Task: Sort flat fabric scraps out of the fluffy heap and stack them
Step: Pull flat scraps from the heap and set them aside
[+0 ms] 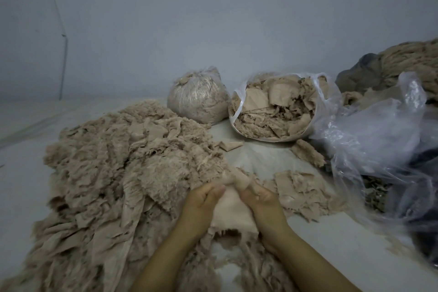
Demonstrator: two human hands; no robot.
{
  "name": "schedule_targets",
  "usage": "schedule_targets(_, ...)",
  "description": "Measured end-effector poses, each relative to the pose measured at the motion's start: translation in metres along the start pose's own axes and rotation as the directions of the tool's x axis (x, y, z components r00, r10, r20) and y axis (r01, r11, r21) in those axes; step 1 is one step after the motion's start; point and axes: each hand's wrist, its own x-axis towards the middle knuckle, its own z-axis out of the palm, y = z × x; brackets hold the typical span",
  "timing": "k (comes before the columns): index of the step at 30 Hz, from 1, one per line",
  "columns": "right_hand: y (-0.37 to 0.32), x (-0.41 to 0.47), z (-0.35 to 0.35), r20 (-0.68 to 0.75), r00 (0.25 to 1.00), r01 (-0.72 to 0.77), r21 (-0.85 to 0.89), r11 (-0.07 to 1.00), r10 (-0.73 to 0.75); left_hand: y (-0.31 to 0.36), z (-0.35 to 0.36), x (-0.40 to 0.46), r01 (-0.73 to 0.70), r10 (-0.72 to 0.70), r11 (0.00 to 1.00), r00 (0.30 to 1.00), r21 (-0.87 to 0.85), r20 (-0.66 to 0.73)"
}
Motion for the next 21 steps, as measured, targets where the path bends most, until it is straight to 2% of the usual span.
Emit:
schedule_targets(3,-0.002,0.000,0.005,-0.113,0.993,-0.023,0.167,0.986,0.042,-0.003,-0.006,0.005,0.058,-0.065,0.997,0.983,-0.048,-0.171)
schedule_targets(5,0.000,-0.001,0.005,-0.162,0.984,-0.041,0.165,0.985,0.068,-0.004,-0.007,0.007,0.067,-0.082,0.995,0.968,-0.068,-0.239)
schedule_targets(7,0.001,0.000,0.005,-0.164,0.982,-0.064,0.152,0.986,0.089,-0.005,-0.007,0.006,0.071,-0.094,0.992,0.966,-0.102,-0.240)
schedule_targets(10,0.004,0.000,0.001,0.017,0.998,-0.069,0.117,0.991,0.068,-0.003,-0.004,0.002,0.061,-0.077,0.991,0.989,-0.121,-0.130)
schedule_targets(12,0.005,-0.001,-0.003,0.143,0.988,-0.054,-0.028,0.998,0.057,-0.003,-0.002,0.001,0.035,-0.040,0.996,0.997,-0.080,-0.067)
schedule_targets(13,0.005,-0.001,-0.003,0.144,0.988,-0.040,-0.077,0.996,0.051,-0.002,-0.001,0.000,0.020,-0.022,0.998,0.999,-0.056,-0.042)
schedule_targets(14,0.005,-0.001,-0.003,0.114,0.993,-0.035,-0.064,0.997,0.043,-0.001,0.000,0.000,0.010,-0.011,0.999,1.000,-0.031,-0.024)
schedule_targets(17,0.000,0.002,0.002,-0.103,0.991,-0.066,0.190,0.980,0.086,-0.004,-0.003,0.004,0.026,-0.023,0.999,0.997,0.042,-0.079)
schedule_targets(19,0.001,0.006,-0.003,-0.253,0.959,-0.059,0.248,0.967,0.124,-0.009,-0.010,0.007,0.062,-0.058,0.998,0.986,0.021,-0.158)
schedule_targets(21,-0.001,0.009,-0.010,-0.334,0.931,-0.054,0.275,0.960,0.149,-0.011,-0.017,0.007,0.051,-0.056,0.998,0.977,-0.030,-0.205)
